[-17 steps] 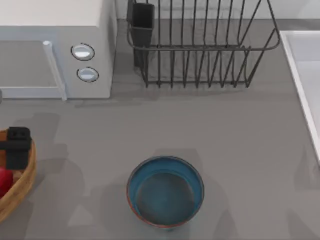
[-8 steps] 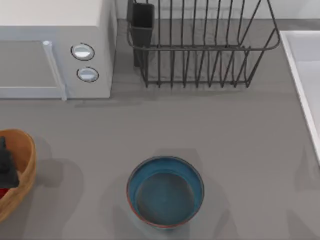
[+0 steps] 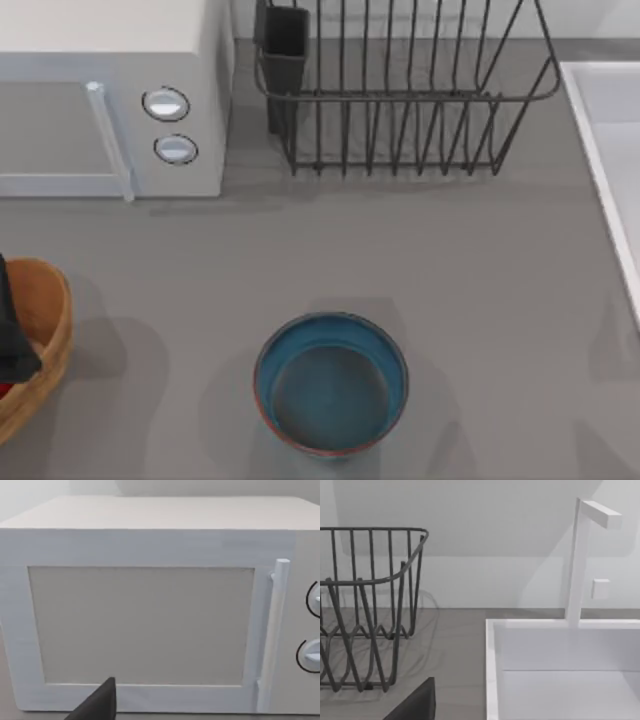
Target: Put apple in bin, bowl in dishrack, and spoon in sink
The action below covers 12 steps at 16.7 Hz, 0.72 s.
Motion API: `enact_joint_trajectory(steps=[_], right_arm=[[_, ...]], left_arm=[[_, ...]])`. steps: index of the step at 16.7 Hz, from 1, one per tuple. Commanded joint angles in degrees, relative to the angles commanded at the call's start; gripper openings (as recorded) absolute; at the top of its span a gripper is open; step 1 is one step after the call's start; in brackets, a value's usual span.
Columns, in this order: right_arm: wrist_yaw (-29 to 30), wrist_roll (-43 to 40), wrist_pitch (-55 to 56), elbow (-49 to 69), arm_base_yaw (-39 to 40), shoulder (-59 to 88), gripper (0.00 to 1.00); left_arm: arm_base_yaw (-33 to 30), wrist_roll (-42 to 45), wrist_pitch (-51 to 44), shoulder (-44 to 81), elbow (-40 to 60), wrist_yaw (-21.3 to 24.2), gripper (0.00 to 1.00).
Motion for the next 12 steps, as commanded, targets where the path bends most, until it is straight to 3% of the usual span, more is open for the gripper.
enact_joint_trajectory(steps=[6,12], right_arm=[[0.50,1.39,-1.43,1.72,1.28,1.74,1.00],[1.11,13.80,-15.28,19.68,15.73,21.39,1.00]], left_arm=[[0.00,0.00,0.00,0.00,0.00,0.00,1.00],[0.00,0.00,0.00,0.00,0.00,0.00,1.00]])
